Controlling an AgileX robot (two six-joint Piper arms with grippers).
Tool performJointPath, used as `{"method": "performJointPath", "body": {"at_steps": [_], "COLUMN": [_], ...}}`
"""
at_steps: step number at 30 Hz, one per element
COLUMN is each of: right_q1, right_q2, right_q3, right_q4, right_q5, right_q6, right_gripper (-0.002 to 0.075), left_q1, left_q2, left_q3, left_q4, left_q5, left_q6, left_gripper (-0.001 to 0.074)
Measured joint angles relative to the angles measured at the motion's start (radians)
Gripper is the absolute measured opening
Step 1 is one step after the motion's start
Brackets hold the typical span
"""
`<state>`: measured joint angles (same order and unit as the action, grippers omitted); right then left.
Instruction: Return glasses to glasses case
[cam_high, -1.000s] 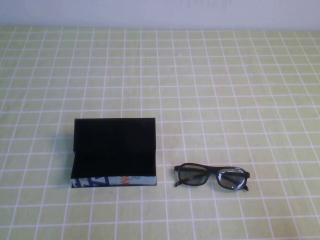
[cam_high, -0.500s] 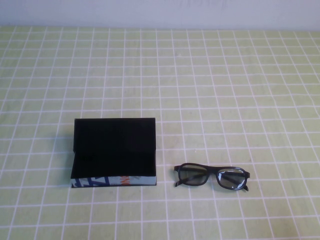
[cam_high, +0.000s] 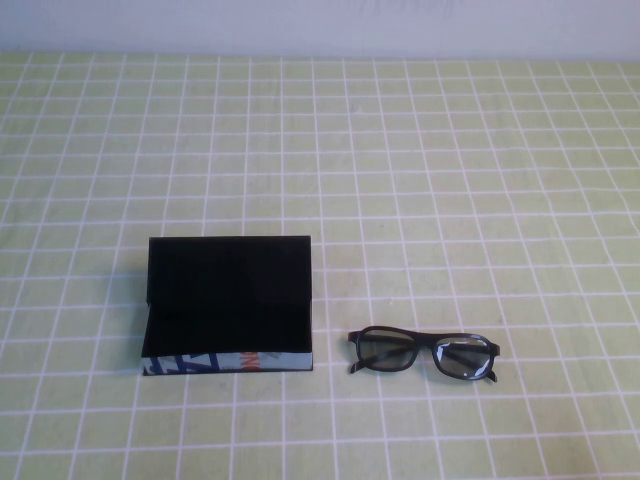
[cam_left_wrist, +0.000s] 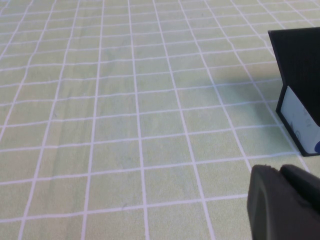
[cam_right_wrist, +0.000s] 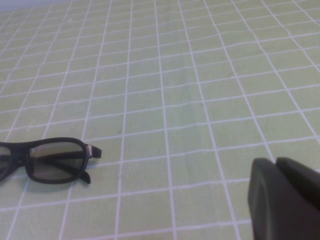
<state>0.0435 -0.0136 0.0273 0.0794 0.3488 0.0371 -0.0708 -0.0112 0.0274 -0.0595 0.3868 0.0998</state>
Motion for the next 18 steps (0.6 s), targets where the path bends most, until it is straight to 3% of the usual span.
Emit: {"method": "performJointPath", "body": {"at_steps": [13, 18], "right_q1": [0.0, 0.0], "right_q2": [0.0, 0.0], "right_q3": [0.0, 0.0], "right_q4": [0.002, 0.197], "right_q5": [0.0, -0.005], "right_q6": [0.0, 0.0], "right_gripper": [-0.0011, -0.0011], "left_q1": [0.0, 0.0], "left_q2": [0.0, 0.0], "left_q3": [0.0, 0.0], "left_q4": [0.0, 0.0], "left_q5": [0.0, 0.0], "left_q6": [0.0, 0.0], "left_gripper": [-0.0002, -0.0002]}}
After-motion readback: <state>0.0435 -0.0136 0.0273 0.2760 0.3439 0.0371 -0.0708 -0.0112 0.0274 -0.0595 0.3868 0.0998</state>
